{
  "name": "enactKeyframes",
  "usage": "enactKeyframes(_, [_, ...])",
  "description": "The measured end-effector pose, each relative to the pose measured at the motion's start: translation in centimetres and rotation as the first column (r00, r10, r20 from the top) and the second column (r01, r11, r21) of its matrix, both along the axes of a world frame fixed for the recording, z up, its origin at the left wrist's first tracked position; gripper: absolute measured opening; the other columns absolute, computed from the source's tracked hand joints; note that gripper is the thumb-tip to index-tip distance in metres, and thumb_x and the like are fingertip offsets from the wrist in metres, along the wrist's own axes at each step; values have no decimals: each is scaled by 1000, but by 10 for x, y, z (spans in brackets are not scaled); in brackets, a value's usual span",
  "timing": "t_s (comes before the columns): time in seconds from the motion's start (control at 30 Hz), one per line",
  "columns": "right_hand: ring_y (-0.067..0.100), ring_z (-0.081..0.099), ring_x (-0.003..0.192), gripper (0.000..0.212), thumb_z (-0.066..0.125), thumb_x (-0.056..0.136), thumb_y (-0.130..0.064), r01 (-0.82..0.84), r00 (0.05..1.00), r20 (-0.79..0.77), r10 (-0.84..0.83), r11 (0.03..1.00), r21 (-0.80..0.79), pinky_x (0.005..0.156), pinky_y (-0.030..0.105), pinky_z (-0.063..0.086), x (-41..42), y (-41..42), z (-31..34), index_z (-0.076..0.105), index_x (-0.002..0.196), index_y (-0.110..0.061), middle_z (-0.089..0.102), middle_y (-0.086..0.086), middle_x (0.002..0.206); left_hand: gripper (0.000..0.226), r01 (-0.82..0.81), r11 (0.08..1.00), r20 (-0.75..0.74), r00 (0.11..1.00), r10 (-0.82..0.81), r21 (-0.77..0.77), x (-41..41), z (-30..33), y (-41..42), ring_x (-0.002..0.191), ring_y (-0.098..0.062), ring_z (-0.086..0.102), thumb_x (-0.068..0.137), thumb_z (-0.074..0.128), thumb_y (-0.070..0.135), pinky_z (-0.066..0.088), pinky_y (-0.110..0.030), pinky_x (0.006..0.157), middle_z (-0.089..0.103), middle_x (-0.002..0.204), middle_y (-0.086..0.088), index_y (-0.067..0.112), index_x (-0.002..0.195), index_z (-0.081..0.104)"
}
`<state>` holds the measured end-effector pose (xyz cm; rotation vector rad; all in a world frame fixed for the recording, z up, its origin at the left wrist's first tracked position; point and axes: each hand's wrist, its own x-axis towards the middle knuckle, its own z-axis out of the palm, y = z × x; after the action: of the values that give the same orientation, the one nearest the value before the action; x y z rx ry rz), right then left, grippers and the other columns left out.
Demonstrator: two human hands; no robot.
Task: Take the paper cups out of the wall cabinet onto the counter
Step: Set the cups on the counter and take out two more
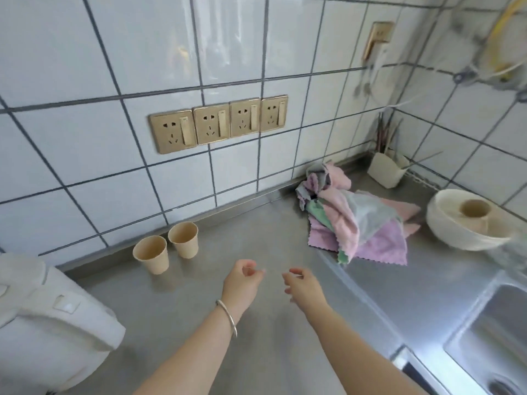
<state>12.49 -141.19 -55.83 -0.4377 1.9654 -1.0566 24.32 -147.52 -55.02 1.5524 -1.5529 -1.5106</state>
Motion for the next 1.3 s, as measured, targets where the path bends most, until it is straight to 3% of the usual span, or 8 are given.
enactKeyframes(0.17, [18, 58, 78, 26, 55, 88, -28, 234, 972, 7, -234, 970, -66, 67, 30, 44, -38, 80, 15, 52, 112, -16, 58, -1, 90, 22, 305, 952, -31, 952, -306, -32, -63, 16, 47, 75, -16, 53, 83, 65, 23, 38, -26, 66, 59, 85, 1, 20, 103, 55])
enactKeyframes(0.33, [23, 62, 90, 31, 56, 87, -30, 466, 883, -19, -469, 881, -82, 80, 37, 49, -72, 186, 29, 54, 114, -15, 62, 5, 103, 18, 563, 826, -30, 825, -564, -44, -130, 28, 124, 77, -16, 55, 84, 65, 20, 41, -26, 64, 59, 85, 3, 22, 98, 54])
enactKeyframes(0.47, [19, 60, 78, 28, 58, 87, -29, 650, 757, -1, -654, 753, -109, 70, 30, 45, -94, 295, 44, 55, 111, -15, 63, 5, 99, 19, 743, 666, -15, 666, -745, -69, -186, 43, 215, 84, -19, 56, 83, 66, 17, 44, -31, 78, 59, 89, 1, 20, 97, 53])
enactKeyframes(0.63, [19, 58, 75, 31, 56, 86, -28, 828, 550, -9, -835, 547, -124, 69, 29, 43, -96, 455, 61, 54, 113, -13, 62, 5, 99, 20, 924, 375, -42, 373, -927, -79, -231, 65, 373, 85, -20, 55, 85, 63, 14, 42, -26, 64, 59, 95, -5, 16, 102, 53])
enactKeyframes(0.77, [12, 58, 70, 29, 56, 86, -28, 913, 373, -38, -927, 374, -161, 66, 25, 43, -82, 586, 78, 56, 111, -14, 62, 4, 100, 28, 982, 165, -58, 160, -985, -88, -238, 80, 513, 90, -19, 57, 85, 62, 17, 44, -28, 77, 64, 104, -6, 13, 113, 57])
enactKeyframes(0.83, [13, 59, 69, 26, 55, 87, -26, 944, 257, -63, -964, 264, -195, 63, 25, 43, -71, 649, 84, 55, 109, -13, 62, 5, 99, 30, 992, 71, -88, 62, -994, -104, -238, 88, 582, 90, -19, 57, 85, 62, 16, 45, -25, 73, 64, 106, -7, 10, 114, 58])
enactKeyframes(1.03, [22, 62, 93, 20, 47, 93, -25, 960, -168, -65, -984, -148, -236, 87, 36, 50, -18, 808, 114, 58, 104, -14, 63, 1, 90, 32, 982, -186, -197, -184, -963, -9, -212, 106, 760, 77, -13, 55, 89, 59, 14, 41, -22, 60, 60, 90, -6, 3, 119, 56])
enactKeyframes(1.3, [25, 64, 97, 24, 50, 88, -25, 855, -467, -130, -875, -409, -320, 86, 39, 52, 12, 954, 164, 61, 107, -15, 66, 5, 96, 24, 892, -451, -284, -442, -851, -37, -202, 158, 939, 89, -18, 60, 86, 62, 16, 46, -24, 66, 64, 98, -7, 9, 109, 62])
